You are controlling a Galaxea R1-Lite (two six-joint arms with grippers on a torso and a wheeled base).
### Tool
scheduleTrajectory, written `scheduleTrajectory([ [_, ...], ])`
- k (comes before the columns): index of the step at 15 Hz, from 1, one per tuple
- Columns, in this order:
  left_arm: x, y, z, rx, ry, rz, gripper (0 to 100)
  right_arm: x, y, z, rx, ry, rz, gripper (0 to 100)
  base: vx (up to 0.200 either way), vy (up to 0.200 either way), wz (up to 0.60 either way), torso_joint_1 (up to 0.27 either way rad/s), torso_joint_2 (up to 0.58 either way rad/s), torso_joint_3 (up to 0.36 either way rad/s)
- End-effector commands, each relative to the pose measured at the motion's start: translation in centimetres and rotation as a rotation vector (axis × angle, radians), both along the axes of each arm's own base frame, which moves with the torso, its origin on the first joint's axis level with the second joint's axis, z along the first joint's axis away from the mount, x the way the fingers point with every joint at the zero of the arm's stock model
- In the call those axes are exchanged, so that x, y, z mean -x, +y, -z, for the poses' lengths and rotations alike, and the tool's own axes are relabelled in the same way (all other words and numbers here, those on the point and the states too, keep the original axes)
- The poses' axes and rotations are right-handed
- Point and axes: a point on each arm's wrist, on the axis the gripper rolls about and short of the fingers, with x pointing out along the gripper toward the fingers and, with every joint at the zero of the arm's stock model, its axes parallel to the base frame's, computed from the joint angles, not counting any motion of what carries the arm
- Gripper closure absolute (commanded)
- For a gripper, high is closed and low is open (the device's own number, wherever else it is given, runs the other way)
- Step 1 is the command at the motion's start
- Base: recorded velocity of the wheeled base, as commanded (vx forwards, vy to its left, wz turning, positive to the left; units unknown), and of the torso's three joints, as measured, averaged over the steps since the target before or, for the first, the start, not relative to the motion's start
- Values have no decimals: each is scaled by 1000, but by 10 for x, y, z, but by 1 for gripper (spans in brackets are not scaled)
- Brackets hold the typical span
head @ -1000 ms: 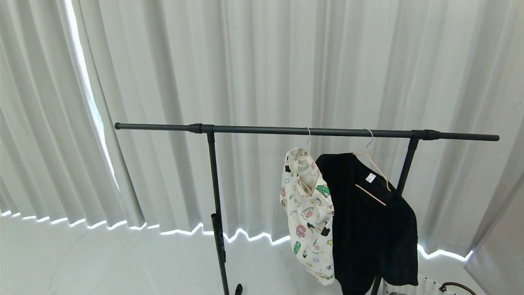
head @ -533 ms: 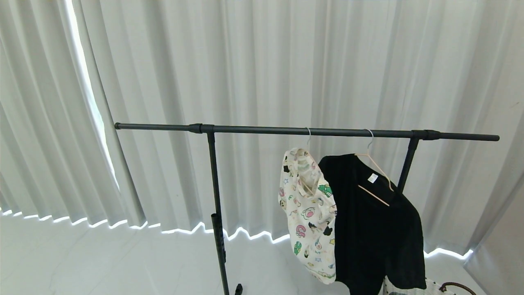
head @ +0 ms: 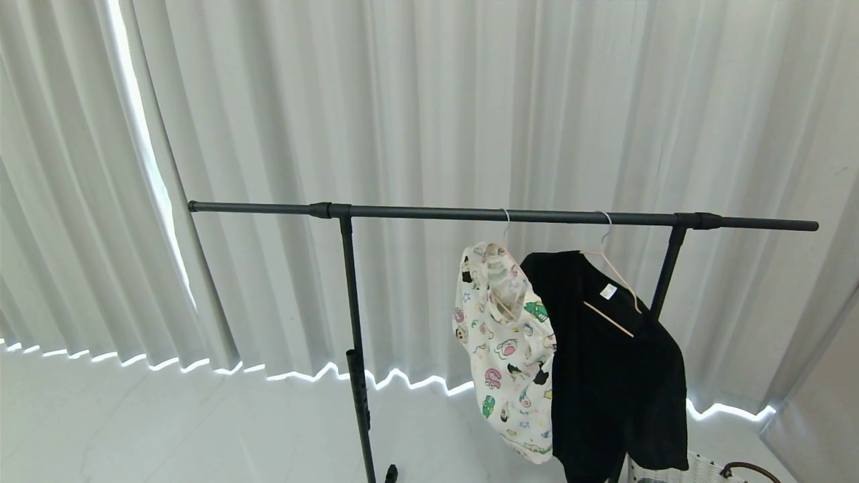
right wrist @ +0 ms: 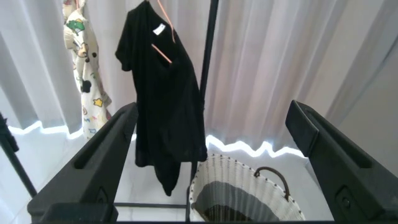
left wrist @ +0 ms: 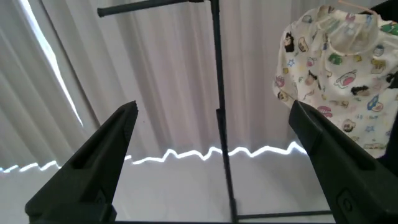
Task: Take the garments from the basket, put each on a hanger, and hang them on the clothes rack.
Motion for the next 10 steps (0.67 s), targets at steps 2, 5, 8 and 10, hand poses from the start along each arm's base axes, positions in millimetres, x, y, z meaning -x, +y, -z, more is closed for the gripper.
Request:
scheduleTrajectory([
  [2,0,3,0,113,1,-120,0,0,1,4,13,38,-35,0,0,0,0,0,0,0],
  [5,0,4,-1,42,-18,-169,0,0,0,4,5,41,-13,0,0,0,0,0,0,0],
  [8,0,3,-1,39,-19,-134,0,0,0,4,0,41,-11,0,0,0,0,0,0,0],
  [10,0,1,5,100,58,-31,0,0,0,4,0,41,-11,0,0,0,0,0,0,0],
])
